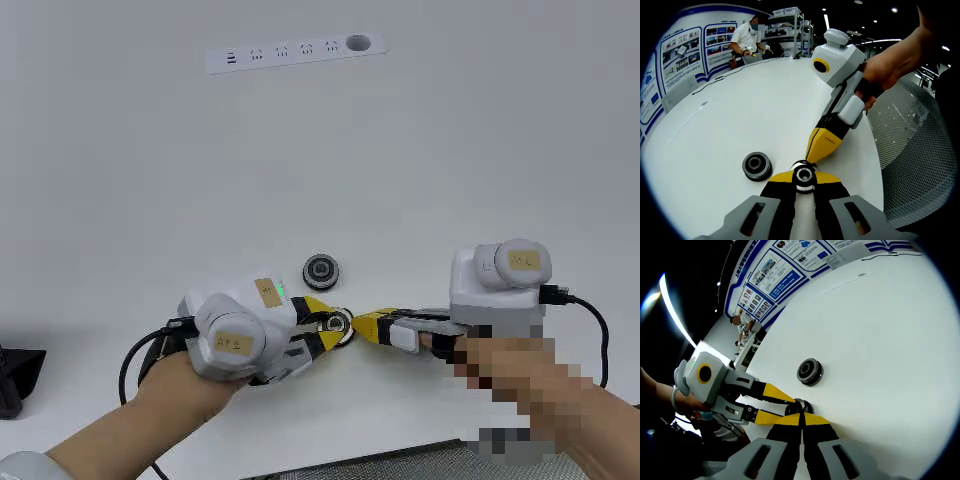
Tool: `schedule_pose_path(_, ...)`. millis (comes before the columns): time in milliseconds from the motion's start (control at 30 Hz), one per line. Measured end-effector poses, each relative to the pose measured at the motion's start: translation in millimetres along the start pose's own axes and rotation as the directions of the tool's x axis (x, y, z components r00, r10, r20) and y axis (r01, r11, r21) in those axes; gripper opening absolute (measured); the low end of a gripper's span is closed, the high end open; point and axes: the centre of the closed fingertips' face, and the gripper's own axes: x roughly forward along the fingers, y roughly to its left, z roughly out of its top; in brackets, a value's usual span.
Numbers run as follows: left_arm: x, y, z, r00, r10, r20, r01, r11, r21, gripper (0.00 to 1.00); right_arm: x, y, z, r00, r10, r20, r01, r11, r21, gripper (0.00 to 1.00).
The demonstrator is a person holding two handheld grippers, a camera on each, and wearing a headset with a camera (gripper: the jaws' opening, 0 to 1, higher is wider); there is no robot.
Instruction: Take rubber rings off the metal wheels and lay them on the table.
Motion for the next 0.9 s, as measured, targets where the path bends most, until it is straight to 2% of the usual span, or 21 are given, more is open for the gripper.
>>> schedule_pose_path(367, 0.0, -0.1, -0.1, 1.0000, 0.002, -0.001, -0.002, 1.000, -0.001, 0.13, 2.1, 10.9, 1.7, 0.9995, 0.029, 0.011, -0.030, 1.000, 0.010, 0.02)
schedule_pose_path(433, 0.0, -0.1, -0.1, 1.0000, 0.003, -0.002, -0.003, 1.000, -0.001, 0.13, 2.4, 14.7, 3.2, 0.9989, 0.043, 0.017, -0.043, 0.999, 0.010, 0.02)
schedule_pose_path(467, 0.1, -0.1, 0.1, 1.0000, 0.003, -0.002, -0.003, 1.000, -0.001, 0.13, 2.6, 20.7, 6.6, 0.9970, 0.070, 0.035, -0.071, 0.997, 0.026, 0.02)
schedule_pose_path(600, 0.2, -0.1, 0.2, 1.0000, 0.004, -0.003, -0.004, 1.000, 0.001, 0.13, 1.4, 18.8, 9.9, 0.9980, 0.050, 0.039, -0.051, 0.999, 0.014, 0.02)
schedule_pose_path(800, 0.3, -0.4, 0.5, 1.0000, 0.001, -0.005, -0.001, 1.000, 0.016, 0.14, -0.2, 8.4, 6.4, 0.9993, 0.021, 0.029, -0.022, 0.999, 0.037, 0.02)
schedule_pose_path(900, 0.3, -0.3, 0.6, 1.0000, -0.003, -0.004, 0.003, 1.000, 0.015, 0.14, -0.3, 8.1, 6.5, 0.9994, 0.018, 0.030, -0.019, 0.999, 0.037, 0.02)
